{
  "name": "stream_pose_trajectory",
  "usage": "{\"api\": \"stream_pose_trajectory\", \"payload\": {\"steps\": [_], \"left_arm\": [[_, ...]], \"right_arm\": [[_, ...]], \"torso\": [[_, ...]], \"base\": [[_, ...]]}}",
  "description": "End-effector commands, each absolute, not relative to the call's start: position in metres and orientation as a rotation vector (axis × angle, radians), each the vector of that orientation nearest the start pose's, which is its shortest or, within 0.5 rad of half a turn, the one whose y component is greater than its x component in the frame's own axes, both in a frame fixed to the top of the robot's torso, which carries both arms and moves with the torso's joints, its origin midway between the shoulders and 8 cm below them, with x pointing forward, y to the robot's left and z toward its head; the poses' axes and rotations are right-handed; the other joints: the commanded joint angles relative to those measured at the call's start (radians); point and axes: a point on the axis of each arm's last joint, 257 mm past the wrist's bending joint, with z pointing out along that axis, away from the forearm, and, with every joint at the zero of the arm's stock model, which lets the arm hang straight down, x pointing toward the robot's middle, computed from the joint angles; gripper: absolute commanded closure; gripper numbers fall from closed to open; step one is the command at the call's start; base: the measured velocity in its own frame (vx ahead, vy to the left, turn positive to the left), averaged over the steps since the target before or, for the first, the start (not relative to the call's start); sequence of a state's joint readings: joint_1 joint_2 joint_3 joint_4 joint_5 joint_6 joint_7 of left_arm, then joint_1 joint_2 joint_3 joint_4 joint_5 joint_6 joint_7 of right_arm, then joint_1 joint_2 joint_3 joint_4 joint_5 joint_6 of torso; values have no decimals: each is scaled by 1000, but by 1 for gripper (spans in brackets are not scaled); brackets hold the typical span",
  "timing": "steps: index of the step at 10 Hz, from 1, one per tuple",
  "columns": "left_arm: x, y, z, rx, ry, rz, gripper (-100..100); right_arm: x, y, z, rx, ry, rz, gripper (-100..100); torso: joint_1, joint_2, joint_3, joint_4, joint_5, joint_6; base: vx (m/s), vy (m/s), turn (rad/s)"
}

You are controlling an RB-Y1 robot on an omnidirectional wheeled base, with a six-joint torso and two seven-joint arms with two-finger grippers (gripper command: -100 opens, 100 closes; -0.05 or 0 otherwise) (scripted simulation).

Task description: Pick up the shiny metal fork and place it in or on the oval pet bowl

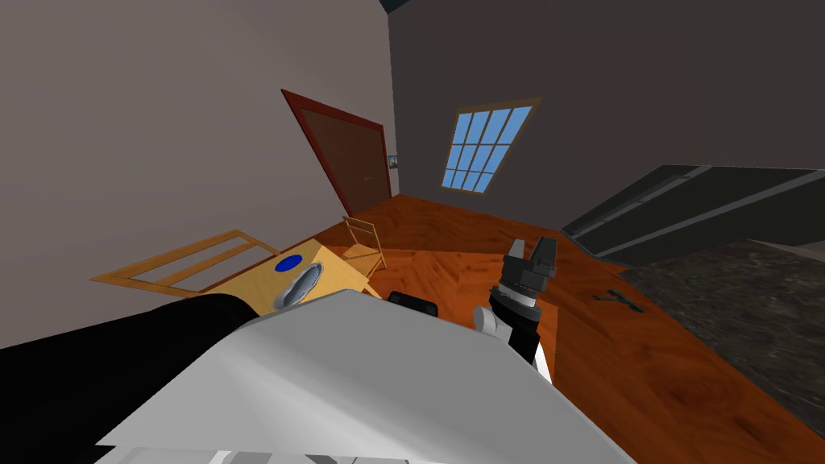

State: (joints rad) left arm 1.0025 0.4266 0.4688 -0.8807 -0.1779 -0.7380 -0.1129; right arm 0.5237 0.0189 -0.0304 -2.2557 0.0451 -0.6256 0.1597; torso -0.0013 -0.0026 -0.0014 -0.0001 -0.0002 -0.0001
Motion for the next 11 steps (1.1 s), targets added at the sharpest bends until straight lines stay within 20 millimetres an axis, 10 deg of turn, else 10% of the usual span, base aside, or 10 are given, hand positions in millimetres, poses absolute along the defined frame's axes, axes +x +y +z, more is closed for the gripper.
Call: {"api": "stream_pose_trajectory", "payload": {"steps": [1, 11], "left_arm": [[-145, 632, -398, -1283, 1821, 205, 100], [-173, 683, -401, -1316, 1988, 384, 100]], "right_arm": [[324, -283, 29, 515, 604, 1103, 0], [324, -284, 29, 515, 605, 1103, 0]], "torso": [[0, 0, 0, 0, 0, 0], [3, -7, -4, -2, 0, 1]], "base": [[100, -20, -49], [164, 62, -63]]}}
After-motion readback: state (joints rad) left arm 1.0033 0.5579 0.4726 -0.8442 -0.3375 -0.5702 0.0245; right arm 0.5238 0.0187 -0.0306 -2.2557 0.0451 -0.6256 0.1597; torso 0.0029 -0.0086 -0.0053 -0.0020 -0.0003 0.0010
